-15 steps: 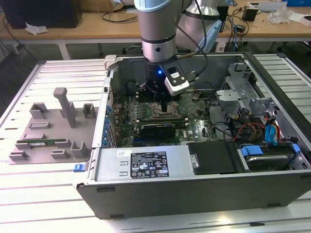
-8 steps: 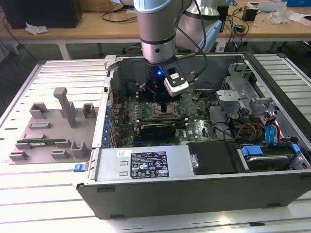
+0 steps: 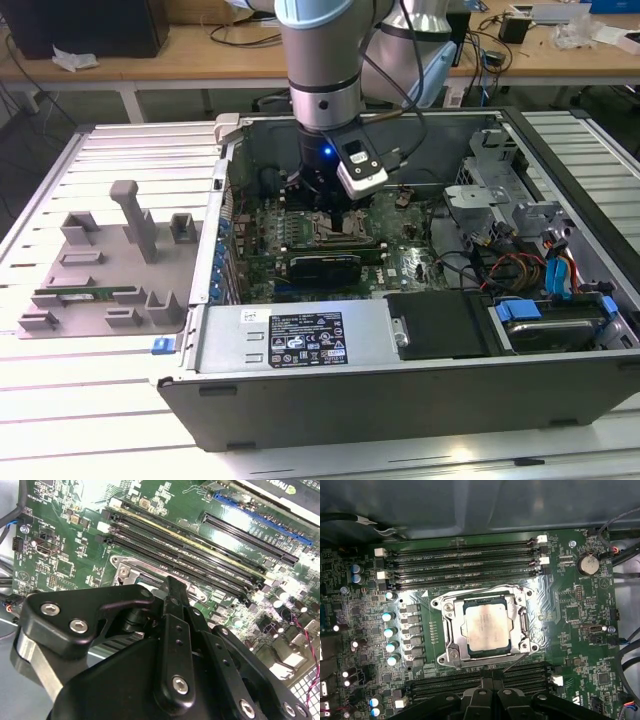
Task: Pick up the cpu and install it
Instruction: 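Install the second cpu locking lever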
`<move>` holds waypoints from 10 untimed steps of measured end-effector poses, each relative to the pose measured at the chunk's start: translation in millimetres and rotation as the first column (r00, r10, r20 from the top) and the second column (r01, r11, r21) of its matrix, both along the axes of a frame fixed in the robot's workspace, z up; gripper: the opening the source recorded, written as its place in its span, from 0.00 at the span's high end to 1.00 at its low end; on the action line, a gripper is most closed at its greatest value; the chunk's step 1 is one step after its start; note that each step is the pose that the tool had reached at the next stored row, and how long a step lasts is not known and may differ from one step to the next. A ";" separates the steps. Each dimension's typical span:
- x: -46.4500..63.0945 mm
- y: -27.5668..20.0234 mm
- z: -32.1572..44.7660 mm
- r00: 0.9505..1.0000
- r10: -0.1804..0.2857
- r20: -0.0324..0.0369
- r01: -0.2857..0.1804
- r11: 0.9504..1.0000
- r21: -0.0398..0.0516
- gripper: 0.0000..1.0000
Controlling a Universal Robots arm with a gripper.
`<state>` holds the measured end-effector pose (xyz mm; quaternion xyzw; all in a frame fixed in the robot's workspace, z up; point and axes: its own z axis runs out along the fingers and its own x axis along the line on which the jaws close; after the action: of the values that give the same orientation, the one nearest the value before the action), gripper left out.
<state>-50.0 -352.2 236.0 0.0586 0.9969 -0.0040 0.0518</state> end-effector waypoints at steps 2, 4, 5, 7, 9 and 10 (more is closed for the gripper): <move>-0.9 0.0 -0.7 1.000 0.000 0.000 0.000 1.000 0.001 0.89; -1.6 0.0 -1.6 1.000 0.000 0.000 0.000 1.000 0.002 0.89; -2.0 0.0 -2.0 1.000 0.000 0.000 0.000 1.000 0.002 0.89; -3.2 0.0 -2.3 1.000 0.000 0.000 0.000 1.000 0.002 0.89; -3.7 0.0 -2.5 1.000 0.000 0.000 0.000 1.000 0.002 0.89; -4.5 0.0 -2.9 1.000 0.000 0.000 0.000 1.000 0.002 0.89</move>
<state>-54.5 -352.2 233.1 0.0588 0.9969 -0.0028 0.0518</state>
